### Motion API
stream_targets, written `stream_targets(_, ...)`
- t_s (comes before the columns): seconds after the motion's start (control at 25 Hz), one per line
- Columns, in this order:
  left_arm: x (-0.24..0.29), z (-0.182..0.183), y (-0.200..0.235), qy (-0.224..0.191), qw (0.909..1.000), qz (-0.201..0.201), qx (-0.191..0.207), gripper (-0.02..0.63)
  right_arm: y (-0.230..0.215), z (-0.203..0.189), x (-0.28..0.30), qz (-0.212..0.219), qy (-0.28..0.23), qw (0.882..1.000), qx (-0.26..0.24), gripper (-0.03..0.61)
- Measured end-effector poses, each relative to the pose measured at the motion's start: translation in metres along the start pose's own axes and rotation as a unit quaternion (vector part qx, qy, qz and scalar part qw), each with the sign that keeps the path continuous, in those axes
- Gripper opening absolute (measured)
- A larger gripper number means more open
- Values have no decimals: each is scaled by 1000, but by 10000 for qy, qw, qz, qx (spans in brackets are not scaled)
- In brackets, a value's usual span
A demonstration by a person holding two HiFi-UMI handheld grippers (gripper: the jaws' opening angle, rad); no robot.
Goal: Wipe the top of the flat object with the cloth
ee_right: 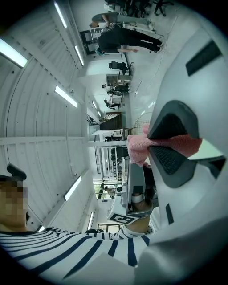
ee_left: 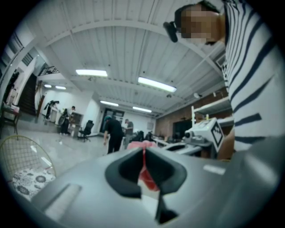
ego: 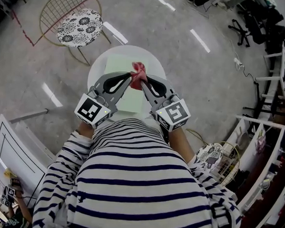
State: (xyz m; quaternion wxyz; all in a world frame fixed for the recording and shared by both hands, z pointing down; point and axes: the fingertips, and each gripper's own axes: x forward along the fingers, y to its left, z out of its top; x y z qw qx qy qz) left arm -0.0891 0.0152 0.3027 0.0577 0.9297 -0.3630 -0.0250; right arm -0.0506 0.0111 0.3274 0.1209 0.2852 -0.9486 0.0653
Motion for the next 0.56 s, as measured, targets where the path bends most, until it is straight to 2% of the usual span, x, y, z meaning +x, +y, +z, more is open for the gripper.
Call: stream_targets(0.56, -6, -7, -2, -24, 9998, 71, -204, 18, 7, 4, 0, -23, -7, 9999, -129, 41)
